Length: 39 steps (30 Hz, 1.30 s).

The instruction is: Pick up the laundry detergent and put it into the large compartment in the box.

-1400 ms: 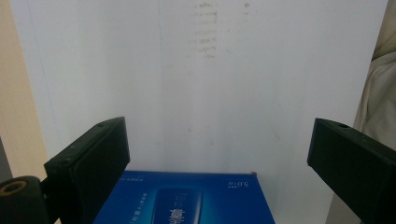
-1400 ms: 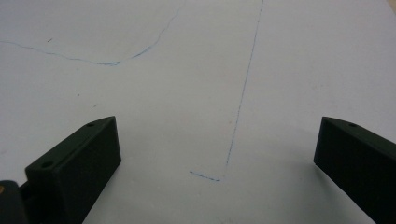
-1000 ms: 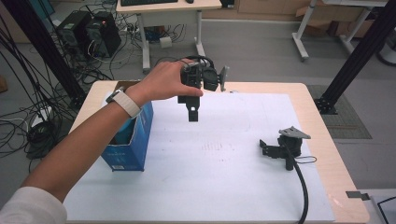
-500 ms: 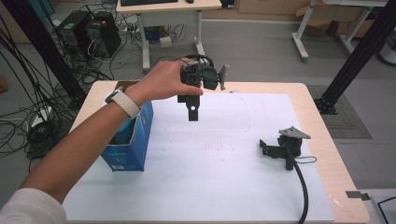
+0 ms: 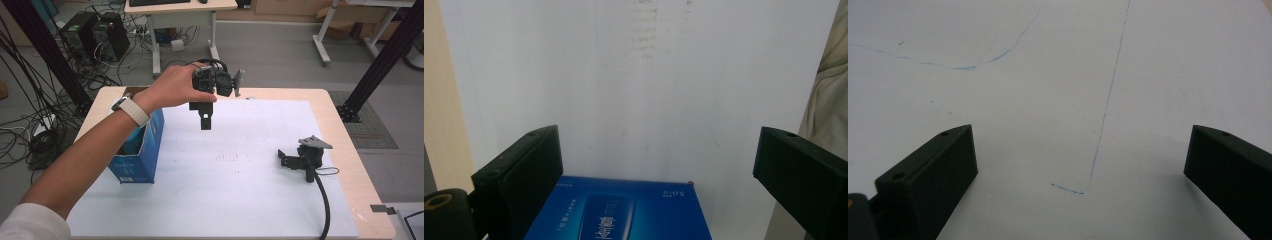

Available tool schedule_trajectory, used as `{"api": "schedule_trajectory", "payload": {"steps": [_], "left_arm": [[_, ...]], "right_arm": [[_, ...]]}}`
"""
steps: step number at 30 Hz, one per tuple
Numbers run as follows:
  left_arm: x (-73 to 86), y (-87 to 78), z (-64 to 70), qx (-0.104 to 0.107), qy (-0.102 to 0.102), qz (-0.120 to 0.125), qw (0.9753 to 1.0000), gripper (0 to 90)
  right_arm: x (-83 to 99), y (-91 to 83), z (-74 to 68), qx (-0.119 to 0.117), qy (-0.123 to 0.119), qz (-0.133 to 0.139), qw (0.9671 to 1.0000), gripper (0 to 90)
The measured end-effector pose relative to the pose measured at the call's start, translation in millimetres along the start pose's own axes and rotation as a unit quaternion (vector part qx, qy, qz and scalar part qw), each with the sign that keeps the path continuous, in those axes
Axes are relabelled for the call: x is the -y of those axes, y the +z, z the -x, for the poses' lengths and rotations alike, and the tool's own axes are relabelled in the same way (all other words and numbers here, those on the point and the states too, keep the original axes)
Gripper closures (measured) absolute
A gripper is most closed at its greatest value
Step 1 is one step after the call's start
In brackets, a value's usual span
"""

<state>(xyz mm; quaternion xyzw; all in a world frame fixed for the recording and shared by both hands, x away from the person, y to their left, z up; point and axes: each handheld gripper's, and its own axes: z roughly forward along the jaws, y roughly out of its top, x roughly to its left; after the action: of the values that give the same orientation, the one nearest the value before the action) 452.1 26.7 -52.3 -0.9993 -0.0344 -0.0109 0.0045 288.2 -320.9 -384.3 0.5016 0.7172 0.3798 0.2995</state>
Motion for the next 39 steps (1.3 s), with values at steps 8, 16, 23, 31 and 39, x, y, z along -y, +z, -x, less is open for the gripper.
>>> {"api": "schedule_trajectory", "payload": {"steps": [8,16,23,31,39], "left_arm": [[0.6,-0.2,1.0,0.0,0.0,-0.002,1.0,6.0],[-0.6,-0.5,2.1,0.0,-0.001,-0.006,1.0,6.0],[-0.6,-1.0,1.6,0.001,-0.001,-0.005,1.0,6.0],[0.8,-2.5,2.2,0.001,-0.004,-0.005,1.0,6.0],[0.6,-2.2,2.4,0.001,-0.002,-0.006,1.0,6.0]], "right_arm": [[0.0,0.0,0.0,0.0,0.0,0.0,1.0,0.0],[-0.1,0.0,0.1,0.0,0.0,0.0,1.0,0.0],[0.0,0.0,0.0,0.0,0.0,0.0,1.0,0.0],[-0.1,0.0,0.0,0.0,0.0,0.0,1.0,0.0],[0.0,0.0,0.1,0.0,-0.001,0.0,1.0,0.0]]}}
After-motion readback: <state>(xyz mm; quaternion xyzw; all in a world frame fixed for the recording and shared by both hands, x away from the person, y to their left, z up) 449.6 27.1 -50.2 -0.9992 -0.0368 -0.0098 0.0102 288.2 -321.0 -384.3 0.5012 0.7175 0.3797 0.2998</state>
